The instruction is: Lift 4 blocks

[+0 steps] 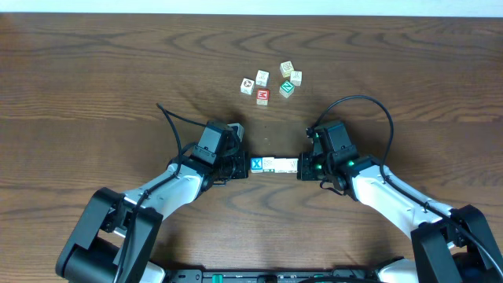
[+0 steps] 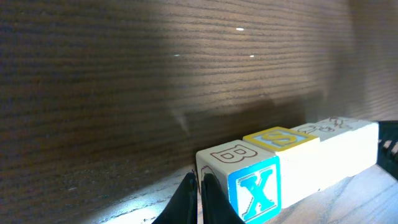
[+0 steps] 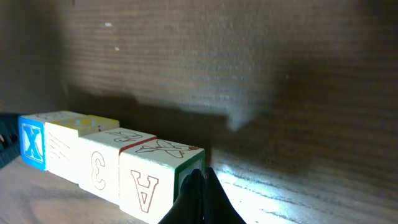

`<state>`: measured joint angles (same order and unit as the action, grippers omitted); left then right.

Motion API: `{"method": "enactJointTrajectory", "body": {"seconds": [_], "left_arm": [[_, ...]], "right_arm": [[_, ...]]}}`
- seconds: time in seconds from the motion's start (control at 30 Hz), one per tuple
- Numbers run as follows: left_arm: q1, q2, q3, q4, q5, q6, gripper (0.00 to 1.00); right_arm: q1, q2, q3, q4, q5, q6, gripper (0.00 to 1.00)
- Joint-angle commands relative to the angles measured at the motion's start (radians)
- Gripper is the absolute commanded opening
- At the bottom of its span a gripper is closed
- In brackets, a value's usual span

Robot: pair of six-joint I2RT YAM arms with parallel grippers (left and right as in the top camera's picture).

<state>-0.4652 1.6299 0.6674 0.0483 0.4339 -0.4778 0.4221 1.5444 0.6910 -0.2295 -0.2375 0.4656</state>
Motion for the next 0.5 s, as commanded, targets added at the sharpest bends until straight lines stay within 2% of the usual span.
{"method": "enactJointTrajectory", "body": {"seconds": [0.0, 0.47], "left_arm": [[-0.030, -0.013, 0.026, 0.021, 0.161, -0.003, 0.07], [-0.030, -0.013, 0.050, 0.021, 0.162, -0.007, 0.07]], "right_arm": [[0.027, 0.002, 0.063, 0.018, -0.201, -0.003, 0.01], [0.031, 0.002, 0.087, -0.023, -0.201, -0.040, 0.01]]}}
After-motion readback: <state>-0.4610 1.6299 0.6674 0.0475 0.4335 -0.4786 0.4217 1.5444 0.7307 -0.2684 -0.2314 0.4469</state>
